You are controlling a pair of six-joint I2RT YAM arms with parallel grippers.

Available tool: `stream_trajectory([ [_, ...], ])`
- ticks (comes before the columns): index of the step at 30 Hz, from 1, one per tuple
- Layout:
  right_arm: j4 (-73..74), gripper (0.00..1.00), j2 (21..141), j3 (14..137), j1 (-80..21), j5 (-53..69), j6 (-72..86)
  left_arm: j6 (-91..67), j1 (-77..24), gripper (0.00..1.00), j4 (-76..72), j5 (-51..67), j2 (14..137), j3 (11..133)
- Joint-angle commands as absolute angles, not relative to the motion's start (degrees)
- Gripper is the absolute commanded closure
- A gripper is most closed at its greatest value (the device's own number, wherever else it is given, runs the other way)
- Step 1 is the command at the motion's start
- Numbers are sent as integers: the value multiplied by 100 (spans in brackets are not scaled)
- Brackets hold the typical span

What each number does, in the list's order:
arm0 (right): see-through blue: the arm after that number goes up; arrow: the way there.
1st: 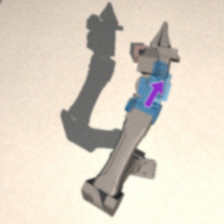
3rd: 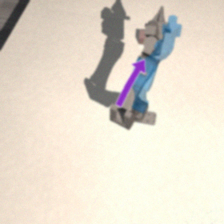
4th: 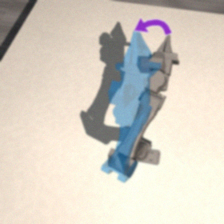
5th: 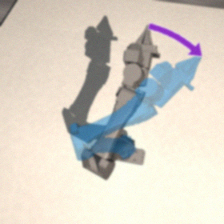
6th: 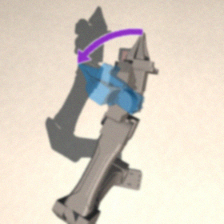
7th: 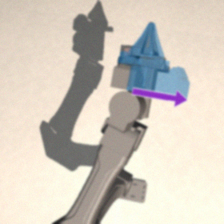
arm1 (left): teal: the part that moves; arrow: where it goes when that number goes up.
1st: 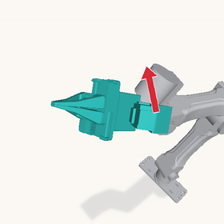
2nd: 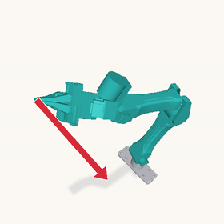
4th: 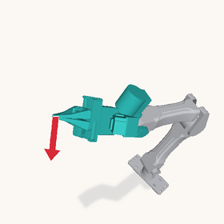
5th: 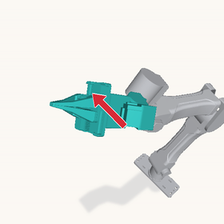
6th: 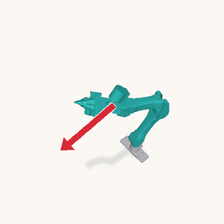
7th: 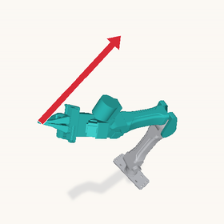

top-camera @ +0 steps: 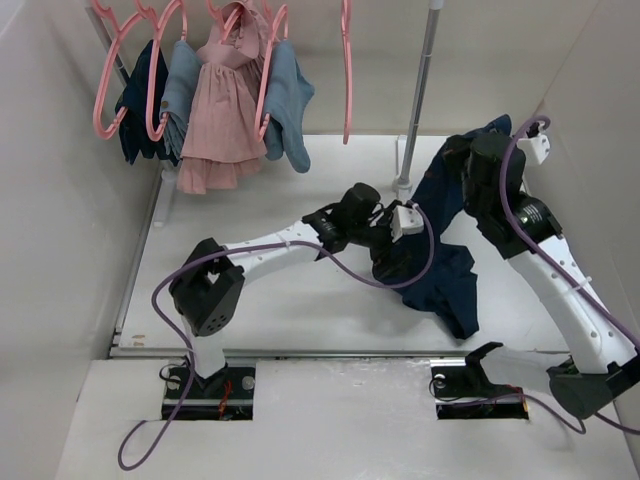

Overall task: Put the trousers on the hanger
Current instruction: Flatten out the trousers at the center of the board.

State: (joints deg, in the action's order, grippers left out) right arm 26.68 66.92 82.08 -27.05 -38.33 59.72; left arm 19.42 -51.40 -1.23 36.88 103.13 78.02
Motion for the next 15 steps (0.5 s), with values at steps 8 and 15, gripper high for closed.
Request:
stream_trajectory([
  [8,1768,100,7206,9246,-1829,-4597,5135,3047,-5660,0,95,5018,10634,8323],
  [15,1354,100,7146,9308,-1977,-4675,4501,2138,-5774,0,-455,4335,11449,8920],
])
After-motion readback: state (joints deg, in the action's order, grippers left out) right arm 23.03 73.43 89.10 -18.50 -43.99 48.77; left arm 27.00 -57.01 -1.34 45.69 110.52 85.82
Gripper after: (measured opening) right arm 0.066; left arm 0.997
